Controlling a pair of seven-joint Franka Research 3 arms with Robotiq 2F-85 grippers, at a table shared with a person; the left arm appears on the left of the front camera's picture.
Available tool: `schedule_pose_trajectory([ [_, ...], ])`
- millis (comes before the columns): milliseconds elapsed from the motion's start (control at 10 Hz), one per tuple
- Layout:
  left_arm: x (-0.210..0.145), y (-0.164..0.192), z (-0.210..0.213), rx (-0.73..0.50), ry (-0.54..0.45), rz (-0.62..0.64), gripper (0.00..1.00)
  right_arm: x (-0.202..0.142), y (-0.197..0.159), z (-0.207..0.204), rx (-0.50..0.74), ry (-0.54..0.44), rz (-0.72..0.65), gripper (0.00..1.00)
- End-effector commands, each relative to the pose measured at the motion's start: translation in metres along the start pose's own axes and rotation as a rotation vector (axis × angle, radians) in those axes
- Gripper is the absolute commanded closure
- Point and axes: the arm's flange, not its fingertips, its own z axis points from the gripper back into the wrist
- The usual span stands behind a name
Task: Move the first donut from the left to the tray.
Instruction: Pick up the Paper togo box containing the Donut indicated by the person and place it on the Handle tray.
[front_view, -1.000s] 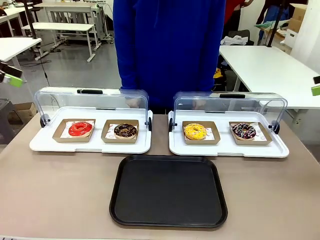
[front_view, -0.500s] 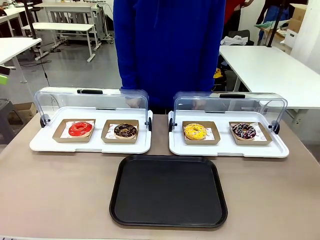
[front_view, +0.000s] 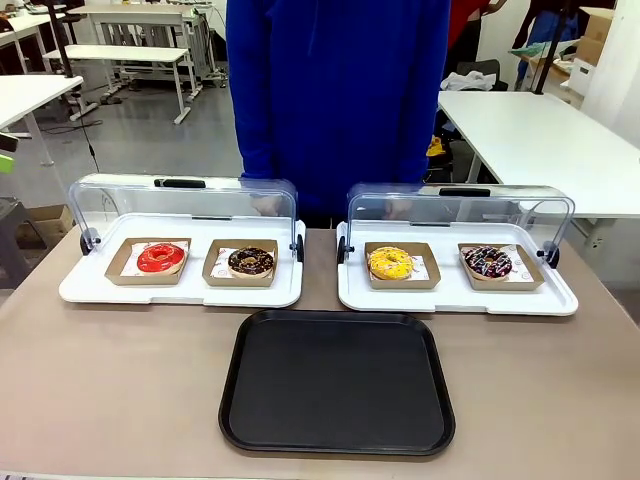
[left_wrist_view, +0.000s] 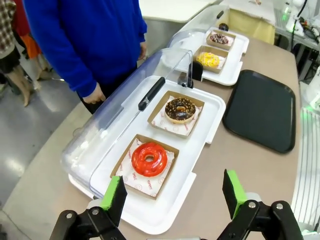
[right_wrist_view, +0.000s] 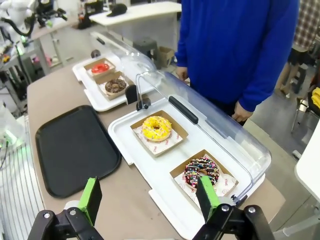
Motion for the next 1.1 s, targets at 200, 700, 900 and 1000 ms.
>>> schedule_pose_trajectory([
  [200, -0.0013, -0.0001, 0.0004, -0.015, -0.019, 0.002, 0.00, 0.0008, -0.0024, 0.0015, -0.013, 0.001, 0.009, 0.00],
  [700, -0.0013, -0.0001, 0.0004, -0.015, -0.019, 0.002, 0.00, 0.0008, -0.0024, 0.0015, -0.013, 0.001, 0.009, 0.00],
  [900, -0.0013, -0.0001, 0.0004, -0.015, -0.019, 0.002, 0.00, 0.0008, -0.0024, 0.0015, -0.013, 0.001, 0.009, 0.00],
  [1000, -0.0013, -0.0001, 0.0004, -0.015, -0.019, 0.002, 0.00, 0.0008, -0.0024, 0.0015, -0.013, 0.001, 0.009, 0.00],
])
